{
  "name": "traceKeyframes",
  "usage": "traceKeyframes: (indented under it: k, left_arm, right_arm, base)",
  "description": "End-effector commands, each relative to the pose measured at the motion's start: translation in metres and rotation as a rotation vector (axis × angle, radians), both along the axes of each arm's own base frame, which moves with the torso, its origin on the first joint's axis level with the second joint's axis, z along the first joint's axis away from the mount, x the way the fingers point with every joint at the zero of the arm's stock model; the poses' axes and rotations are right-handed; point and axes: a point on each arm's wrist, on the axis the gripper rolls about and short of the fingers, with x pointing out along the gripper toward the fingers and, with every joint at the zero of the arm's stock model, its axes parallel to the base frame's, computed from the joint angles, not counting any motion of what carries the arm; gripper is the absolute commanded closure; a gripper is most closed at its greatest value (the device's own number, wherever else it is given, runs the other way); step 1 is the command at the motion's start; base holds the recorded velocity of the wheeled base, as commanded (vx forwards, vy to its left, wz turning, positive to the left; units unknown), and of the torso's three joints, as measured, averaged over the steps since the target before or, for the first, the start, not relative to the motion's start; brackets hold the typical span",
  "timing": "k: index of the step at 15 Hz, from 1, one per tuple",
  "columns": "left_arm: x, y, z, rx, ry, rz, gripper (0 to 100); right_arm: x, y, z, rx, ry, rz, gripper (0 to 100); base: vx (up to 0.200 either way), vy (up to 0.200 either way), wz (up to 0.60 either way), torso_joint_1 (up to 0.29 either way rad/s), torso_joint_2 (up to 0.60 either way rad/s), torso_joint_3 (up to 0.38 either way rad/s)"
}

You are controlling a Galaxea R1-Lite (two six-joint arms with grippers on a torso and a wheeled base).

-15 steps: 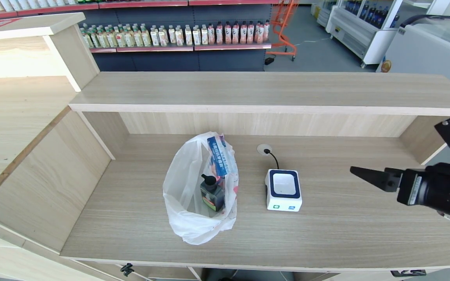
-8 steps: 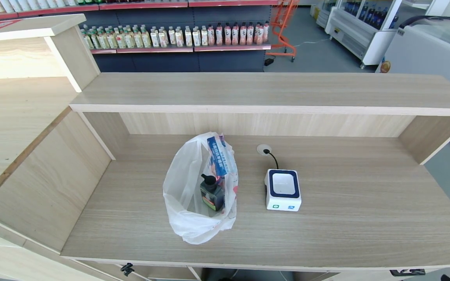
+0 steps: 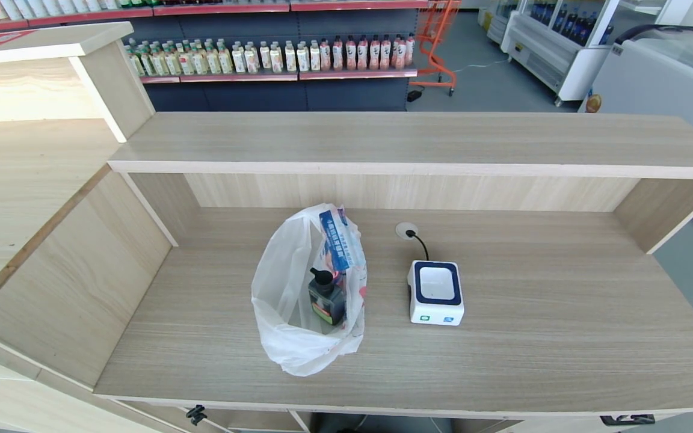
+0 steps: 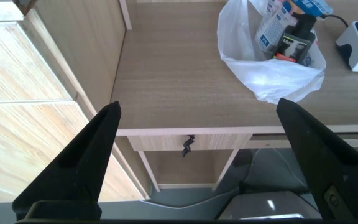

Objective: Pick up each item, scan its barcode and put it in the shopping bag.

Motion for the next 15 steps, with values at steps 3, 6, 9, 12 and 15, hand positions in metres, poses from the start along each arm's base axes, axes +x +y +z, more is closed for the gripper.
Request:
traceKeyframes:
  k: [3,6,9,12,15]
  left_arm:
    - [0.0001,0.0,0.0001,0.0,0.001,0.0,0]
    - [0.0001,0.0,0.0001,0.0,0.001,0.0,0]
    - [0.0001,0.0,0.0001,0.0,0.001,0.0,0]
    - [0.0001,0.0,0.0001,0.0,0.001,0.0,0]
    - [0.0001,0.0,0.0001,0.0,0.001,0.0,0]
  right_arm:
    - [-0.0009,0.0,-0.0005,-0.003,-0.012,-0.001,100]
    - [-0.0009,0.0,-0.0005,-0.002,-0.012,-0.001,100]
    - [-0.0009,0.0,-0.0005,-0.002,-0.012,-0.001,100]
    - [-0.0009,0.0,-0.0005,-0.002,-0.012,-0.001,100]
    - [-0.0009,0.0,-0.0005,-0.003,-0.012,-0.001,100]
  base:
    - [0.0,0.0,0.0,0.0,0.0,0.0]
    - [0.0,0.0,0.0,0.0,0.0,0.0]
    - [0.0,0.0,0.0,0.0,0.0,0.0]
    - [0.0,0.0,0.0,0.0,0.0,0.0]
    - [0.0,-0.067,0.0,0.001,0.0,0.001]
